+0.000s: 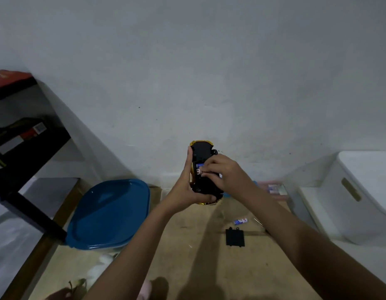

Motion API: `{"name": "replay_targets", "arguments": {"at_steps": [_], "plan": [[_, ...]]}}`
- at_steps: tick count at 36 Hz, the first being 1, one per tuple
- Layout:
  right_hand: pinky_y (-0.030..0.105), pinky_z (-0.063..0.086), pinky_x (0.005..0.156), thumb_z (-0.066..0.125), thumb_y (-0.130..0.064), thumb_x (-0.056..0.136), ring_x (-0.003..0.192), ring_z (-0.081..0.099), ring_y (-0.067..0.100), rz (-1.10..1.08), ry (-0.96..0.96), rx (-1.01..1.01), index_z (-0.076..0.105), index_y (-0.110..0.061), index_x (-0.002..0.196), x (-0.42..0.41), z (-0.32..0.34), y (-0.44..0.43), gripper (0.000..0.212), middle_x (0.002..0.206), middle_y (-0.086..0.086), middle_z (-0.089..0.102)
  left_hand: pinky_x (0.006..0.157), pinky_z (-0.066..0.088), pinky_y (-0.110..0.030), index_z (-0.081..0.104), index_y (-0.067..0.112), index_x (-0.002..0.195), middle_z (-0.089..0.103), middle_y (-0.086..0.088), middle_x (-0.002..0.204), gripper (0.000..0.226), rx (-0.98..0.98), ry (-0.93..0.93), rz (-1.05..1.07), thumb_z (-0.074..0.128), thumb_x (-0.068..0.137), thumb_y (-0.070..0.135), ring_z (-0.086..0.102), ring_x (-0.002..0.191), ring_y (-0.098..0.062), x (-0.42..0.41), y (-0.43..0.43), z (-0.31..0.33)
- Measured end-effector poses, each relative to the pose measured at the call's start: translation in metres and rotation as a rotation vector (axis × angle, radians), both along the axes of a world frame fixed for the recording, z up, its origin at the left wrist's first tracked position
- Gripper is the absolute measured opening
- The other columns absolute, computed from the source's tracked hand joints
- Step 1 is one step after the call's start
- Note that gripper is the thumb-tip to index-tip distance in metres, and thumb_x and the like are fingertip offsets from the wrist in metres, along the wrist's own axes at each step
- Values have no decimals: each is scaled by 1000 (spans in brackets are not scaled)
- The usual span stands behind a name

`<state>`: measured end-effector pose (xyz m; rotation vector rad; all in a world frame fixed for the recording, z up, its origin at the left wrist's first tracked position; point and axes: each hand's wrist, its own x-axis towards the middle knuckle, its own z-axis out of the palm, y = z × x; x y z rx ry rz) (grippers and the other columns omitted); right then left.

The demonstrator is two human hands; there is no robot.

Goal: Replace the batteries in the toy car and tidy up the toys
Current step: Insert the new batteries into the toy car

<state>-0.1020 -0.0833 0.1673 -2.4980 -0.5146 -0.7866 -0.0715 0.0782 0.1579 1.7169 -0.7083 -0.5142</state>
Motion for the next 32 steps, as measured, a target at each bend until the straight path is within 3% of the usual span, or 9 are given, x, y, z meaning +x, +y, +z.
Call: {"name": "replay_targets", "arguments": {"at_steps": [6, 11, 17, 22, 26, 29, 32], "plan": [[32, 56, 59, 68, -9, 72, 64, 62, 28, -26, 29, 5, 73, -3, 74, 5, -7, 3, 8, 74, 11, 65, 73, 54, -21, -13, 50, 142, 32, 21, 136, 130, 20, -10, -10, 76, 68, -8, 61, 104, -2, 4, 1, -1], [28, 53, 64, 65, -5, 77, 71, 62, 28, 5, 98, 13, 74, -3, 83, 8, -13, 4, 11, 81, 12, 65, 74, 54, -22, -14, 49, 142, 31, 32, 127, 129, 34, 10, -8, 75, 70, -9, 63, 95, 4, 6, 4, -5], [25, 43, 78, 77, -10, 73, 84, 54, 14, -53, 244, 278, 76, -10, 81, 15, 4, 2, 9, 86, 2, 66, 78, 55, -23, -15, 50, 141, 27, 40, 130, 129, -1, 2, 0, 77, 71, -4, 57, 103, 10, 11, 7, -8], [5, 42, 76, 85, -17, 64, 88, 55, 7, -162, 262, 494, 67, -16, 97, 19, 8, 5, 38, 99, -2, 53, 84, 56, -32, -12, 58, 137, 28, 26, 141, 127, -45, -29, 46, 80, 69, 1, 55, 114, -8, 15, 6, -6], [1, 40, 78, 85, -23, 64, 96, 48, 7, -235, 261, 581, 53, -18, 122, 22, 3, 6, 66, 112, -4, 42, 81, 56, -29, -12, 58, 138, 26, 25, 140, 128, -58, -28, 68, 80, 69, 3, 56, 110, 0, 18, 4, -4], [9, 44, 82, 83, -24, 67, 103, 51, 8, -222, 348, 700, 44, -20, 133, 22, 3, 7, 77, 122, -4, 44, 81, 57, -33, -11, 60, 138, 26, 31, 138, 128, -62, -38, 68, 81, 69, 3, 57, 111, -5, 20, 3, -2], [33, 53, 90, 82, -21, 68, 107, 60, 19, -169, 483, 841, 43, -21, 136, 23, 2, 7, 78, 125, 3, 56, 82, 56, -31, -11, 61, 137, 25, 34, 138, 128, -57, -67, 57, 81, 69, 3, 57, 112, -10, 21, 3, 0]]}}
